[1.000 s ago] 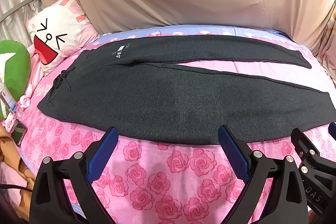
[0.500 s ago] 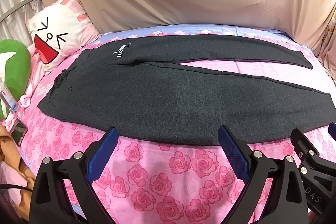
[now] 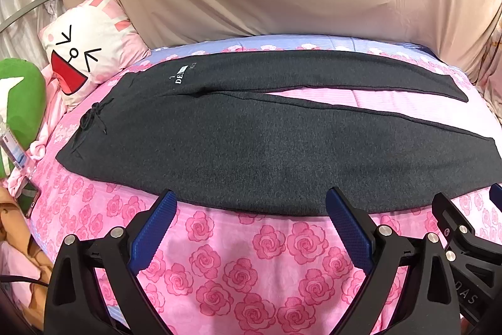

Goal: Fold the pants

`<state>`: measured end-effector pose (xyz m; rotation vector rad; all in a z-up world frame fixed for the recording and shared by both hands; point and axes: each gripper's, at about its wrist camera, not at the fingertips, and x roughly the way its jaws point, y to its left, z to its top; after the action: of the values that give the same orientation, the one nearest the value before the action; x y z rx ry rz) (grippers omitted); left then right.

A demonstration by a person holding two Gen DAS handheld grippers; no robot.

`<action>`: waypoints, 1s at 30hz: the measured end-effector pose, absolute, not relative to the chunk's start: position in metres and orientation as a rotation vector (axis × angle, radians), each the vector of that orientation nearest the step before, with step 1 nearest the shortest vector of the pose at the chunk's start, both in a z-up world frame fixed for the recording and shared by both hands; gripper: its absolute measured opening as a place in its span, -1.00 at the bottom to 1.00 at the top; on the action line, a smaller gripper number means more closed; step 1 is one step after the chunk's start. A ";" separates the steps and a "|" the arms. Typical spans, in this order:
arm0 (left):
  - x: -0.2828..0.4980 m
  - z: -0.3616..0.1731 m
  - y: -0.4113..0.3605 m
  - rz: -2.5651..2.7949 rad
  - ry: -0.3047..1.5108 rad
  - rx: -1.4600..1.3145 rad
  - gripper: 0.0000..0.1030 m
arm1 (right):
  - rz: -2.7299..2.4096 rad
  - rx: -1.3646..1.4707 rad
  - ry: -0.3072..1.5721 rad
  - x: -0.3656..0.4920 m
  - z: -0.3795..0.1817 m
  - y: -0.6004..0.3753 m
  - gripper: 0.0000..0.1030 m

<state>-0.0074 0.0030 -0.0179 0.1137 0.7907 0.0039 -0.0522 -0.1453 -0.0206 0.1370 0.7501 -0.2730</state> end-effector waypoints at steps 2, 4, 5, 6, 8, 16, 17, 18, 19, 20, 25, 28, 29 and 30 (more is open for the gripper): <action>-0.007 -0.018 0.003 0.005 0.789 0.113 0.82 | -0.274 0.136 0.751 -0.052 -0.021 -0.145 0.91; -0.007 -0.018 0.003 0.006 0.791 0.114 0.82 | -0.273 0.137 0.750 -0.052 -0.021 -0.145 0.91; -0.007 -0.018 0.003 0.004 0.791 0.113 0.82 | -0.274 0.137 0.751 -0.053 -0.022 -0.145 0.91; -0.007 -0.018 0.003 0.003 0.792 0.113 0.82 | -0.273 0.137 0.751 -0.052 -0.022 -0.145 0.91; -0.008 -0.019 0.005 0.004 0.791 0.112 0.82 | -0.273 0.137 0.752 -0.052 -0.022 -0.145 0.91; -0.001 -0.020 0.010 -0.013 0.802 0.096 0.82 | -0.266 0.129 0.765 -0.047 -0.030 -0.152 0.91; 0.001 -0.018 0.015 -0.025 0.798 0.078 0.82 | -0.261 0.132 0.768 -0.046 -0.031 -0.159 0.91; 0.005 -0.016 0.020 -0.035 0.795 0.057 0.82 | -0.259 0.138 0.772 -0.045 -0.032 -0.168 0.91; 0.010 -0.011 0.033 -0.045 0.789 0.016 0.84 | -0.261 0.148 0.775 -0.043 -0.032 -0.177 0.91; 0.015 -0.007 0.040 -0.045 0.785 -0.006 0.84 | -0.267 0.173 0.775 -0.041 -0.032 -0.194 0.91; 0.067 0.019 0.111 0.092 0.736 -0.068 0.84 | -0.294 0.339 0.700 -0.029 -0.019 -0.294 0.91; 0.103 0.030 0.149 0.207 0.706 -0.045 0.84 | -0.303 0.369 0.669 -0.006 -0.013 -0.355 0.91; 0.118 0.032 0.161 0.245 0.706 -0.040 0.84 | -0.301 0.361 0.672 0.008 -0.013 -0.376 0.91; 0.126 0.032 0.167 0.265 0.702 -0.037 0.84 | -0.296 0.354 0.679 0.020 -0.016 -0.391 0.91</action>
<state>0.1261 0.1668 0.0316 -0.0373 0.7015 0.2646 0.0204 -0.3907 -0.0156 0.3542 0.6791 -0.2956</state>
